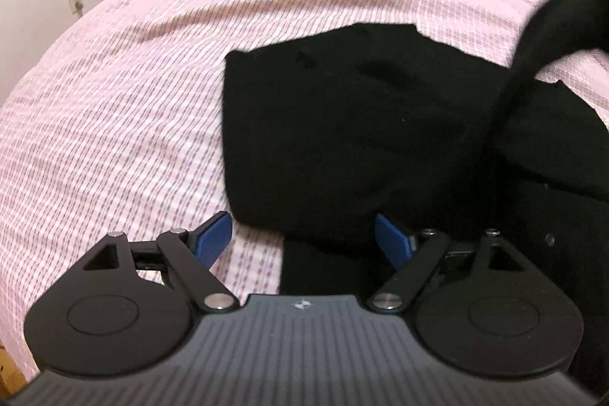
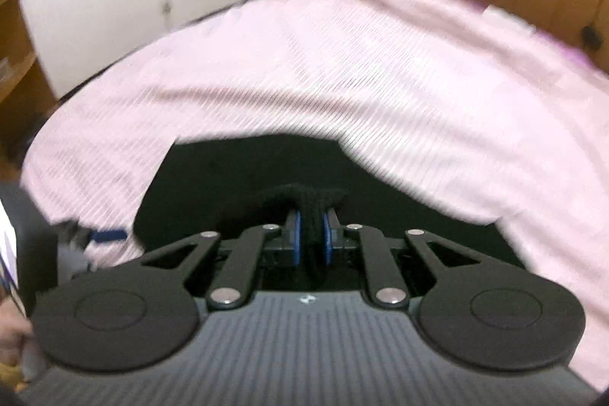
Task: Fold small clothes
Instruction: 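Close the right gripper on the hem and lift it toward the collar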
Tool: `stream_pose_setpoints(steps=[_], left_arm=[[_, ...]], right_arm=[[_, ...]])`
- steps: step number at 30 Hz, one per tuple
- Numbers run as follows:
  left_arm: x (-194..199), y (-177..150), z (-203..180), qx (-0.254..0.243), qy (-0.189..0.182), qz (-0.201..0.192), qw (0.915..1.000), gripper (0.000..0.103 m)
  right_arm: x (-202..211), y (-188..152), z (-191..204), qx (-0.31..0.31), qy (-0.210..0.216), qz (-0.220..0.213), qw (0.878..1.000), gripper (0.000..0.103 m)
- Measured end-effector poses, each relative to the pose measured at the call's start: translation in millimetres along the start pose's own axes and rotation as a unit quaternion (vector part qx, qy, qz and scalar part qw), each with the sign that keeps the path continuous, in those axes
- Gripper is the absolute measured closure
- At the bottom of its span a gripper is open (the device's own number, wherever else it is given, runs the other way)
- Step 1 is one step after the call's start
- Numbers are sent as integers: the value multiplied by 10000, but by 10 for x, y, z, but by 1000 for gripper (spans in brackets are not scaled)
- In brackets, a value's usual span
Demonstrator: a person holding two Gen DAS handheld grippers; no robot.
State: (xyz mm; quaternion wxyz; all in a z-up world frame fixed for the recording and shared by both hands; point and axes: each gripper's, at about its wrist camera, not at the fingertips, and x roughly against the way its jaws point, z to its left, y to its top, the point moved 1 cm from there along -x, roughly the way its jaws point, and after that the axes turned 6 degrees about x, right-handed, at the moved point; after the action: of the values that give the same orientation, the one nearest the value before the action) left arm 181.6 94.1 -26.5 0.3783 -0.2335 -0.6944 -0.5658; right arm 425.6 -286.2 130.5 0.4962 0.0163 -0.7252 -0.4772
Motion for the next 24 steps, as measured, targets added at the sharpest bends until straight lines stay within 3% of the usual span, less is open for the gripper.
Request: stream_pose_setpoints(steps=[6, 11, 17, 24], left_arm=[[-102, 56, -136, -140, 205, -149, 9996, 17], [-271, 129, -163, -84, 443, -212, 9988, 17], [-410, 205, -113, 71, 546, -218, 9982, 17], [-453, 263, -153, -58, 601, -192, 9980, 17]], right_arm=[[458, 211, -497, -208, -580, -502, 9968, 89], [671, 54, -919, -521, -885, -631, 9927, 89], [312, -535, -1350, -726, -1305, 57, 9888, 89], [-415, -1266, -1517, -851, -1458, 977, 9808, 86]])
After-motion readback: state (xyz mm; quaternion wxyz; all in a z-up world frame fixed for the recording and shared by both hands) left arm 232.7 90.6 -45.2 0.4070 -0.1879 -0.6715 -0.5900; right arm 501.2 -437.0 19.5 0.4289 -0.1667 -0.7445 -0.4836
